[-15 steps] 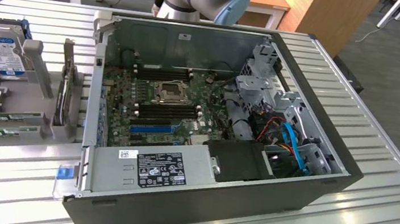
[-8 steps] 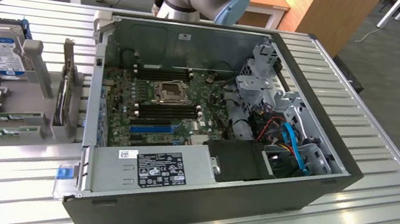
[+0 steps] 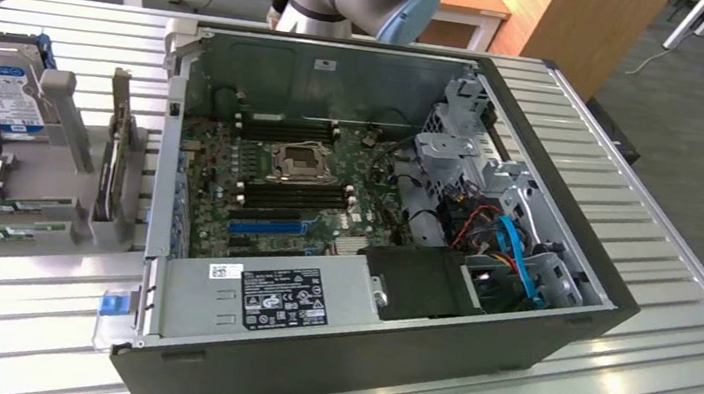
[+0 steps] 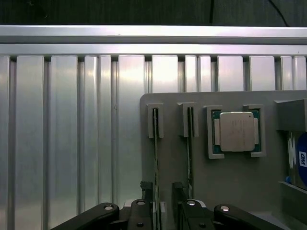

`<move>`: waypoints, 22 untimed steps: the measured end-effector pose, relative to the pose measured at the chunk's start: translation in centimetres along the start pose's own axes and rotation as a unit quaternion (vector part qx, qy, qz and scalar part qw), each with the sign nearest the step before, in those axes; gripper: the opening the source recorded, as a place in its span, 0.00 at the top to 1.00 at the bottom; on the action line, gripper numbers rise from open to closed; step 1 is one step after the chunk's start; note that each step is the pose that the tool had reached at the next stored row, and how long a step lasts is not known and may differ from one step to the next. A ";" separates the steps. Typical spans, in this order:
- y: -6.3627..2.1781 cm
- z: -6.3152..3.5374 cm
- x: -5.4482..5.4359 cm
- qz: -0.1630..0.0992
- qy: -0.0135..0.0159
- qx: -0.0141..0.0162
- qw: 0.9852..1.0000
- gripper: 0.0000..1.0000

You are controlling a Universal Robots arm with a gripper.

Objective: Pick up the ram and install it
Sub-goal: 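Pick up the ram and move it above insertion slot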

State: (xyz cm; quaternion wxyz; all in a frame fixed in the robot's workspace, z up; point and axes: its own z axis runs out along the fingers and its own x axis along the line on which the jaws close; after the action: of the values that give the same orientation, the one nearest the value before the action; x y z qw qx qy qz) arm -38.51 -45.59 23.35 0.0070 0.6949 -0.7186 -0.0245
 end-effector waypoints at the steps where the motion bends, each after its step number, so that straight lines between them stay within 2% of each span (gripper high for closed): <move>1: 0.00 0.05 0.0 0.000 0.000 0.000 1.000 0.71; 14: -0.05 1.00 0.0 0.000 0.000 0.000 1.000 0.71; 22: -0.05 1.08 0.0 -0.001 0.000 0.000 1.000 0.71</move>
State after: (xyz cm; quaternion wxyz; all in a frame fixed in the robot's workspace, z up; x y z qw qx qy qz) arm -38.51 -45.59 22.27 0.0069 0.6955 -0.7181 -0.0245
